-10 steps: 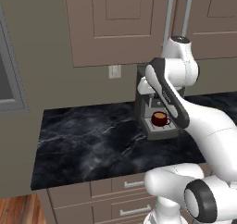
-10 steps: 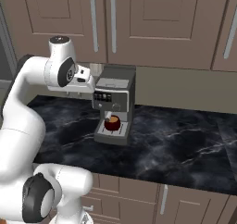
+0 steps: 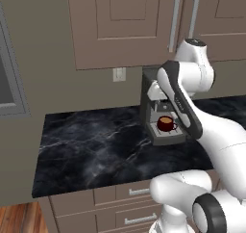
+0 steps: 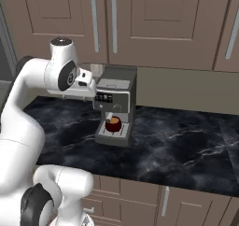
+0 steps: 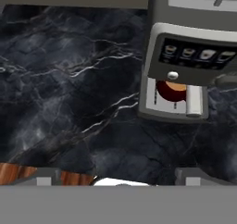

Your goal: Pick up the brewed coffee from the coffee machine and place it next to the breakfast plate on the dining counter.

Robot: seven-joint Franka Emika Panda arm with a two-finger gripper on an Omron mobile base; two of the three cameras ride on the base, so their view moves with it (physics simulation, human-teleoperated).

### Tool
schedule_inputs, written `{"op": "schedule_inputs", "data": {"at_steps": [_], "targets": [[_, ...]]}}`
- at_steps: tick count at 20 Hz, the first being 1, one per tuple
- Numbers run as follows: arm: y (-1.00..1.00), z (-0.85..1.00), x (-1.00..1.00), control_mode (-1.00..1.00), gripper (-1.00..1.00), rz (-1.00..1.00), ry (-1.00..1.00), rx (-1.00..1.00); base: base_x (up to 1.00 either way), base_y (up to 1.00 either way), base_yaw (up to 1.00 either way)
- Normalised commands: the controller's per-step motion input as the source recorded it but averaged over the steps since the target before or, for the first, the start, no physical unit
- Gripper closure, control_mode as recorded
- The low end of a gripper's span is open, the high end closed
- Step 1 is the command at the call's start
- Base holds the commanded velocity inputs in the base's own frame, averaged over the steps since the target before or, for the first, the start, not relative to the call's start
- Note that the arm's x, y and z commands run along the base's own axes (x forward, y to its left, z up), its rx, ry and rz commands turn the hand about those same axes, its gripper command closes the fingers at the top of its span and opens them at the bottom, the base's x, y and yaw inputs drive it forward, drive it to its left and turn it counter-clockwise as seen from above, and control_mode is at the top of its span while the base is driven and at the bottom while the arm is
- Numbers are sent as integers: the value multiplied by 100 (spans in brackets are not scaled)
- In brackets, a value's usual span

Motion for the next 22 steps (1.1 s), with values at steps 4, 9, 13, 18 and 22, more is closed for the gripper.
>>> {"op": "schedule_inputs", "data": {"at_steps": [4,9,13,18,22], "targets": [[-23,-17,-24,-100,-100,0,-7,4,0,0,0],[-71,-43,-31,-100,-100,8,-26,18,0,0,0],[-58,-55,-9,-100,-100,27,-23,4,0,0,0],[-50,-37,0,-100,-100,34,-19,0,0,0,0],[-59,-17,0,-100,-100,27,-7,1,0,0,0]]}}
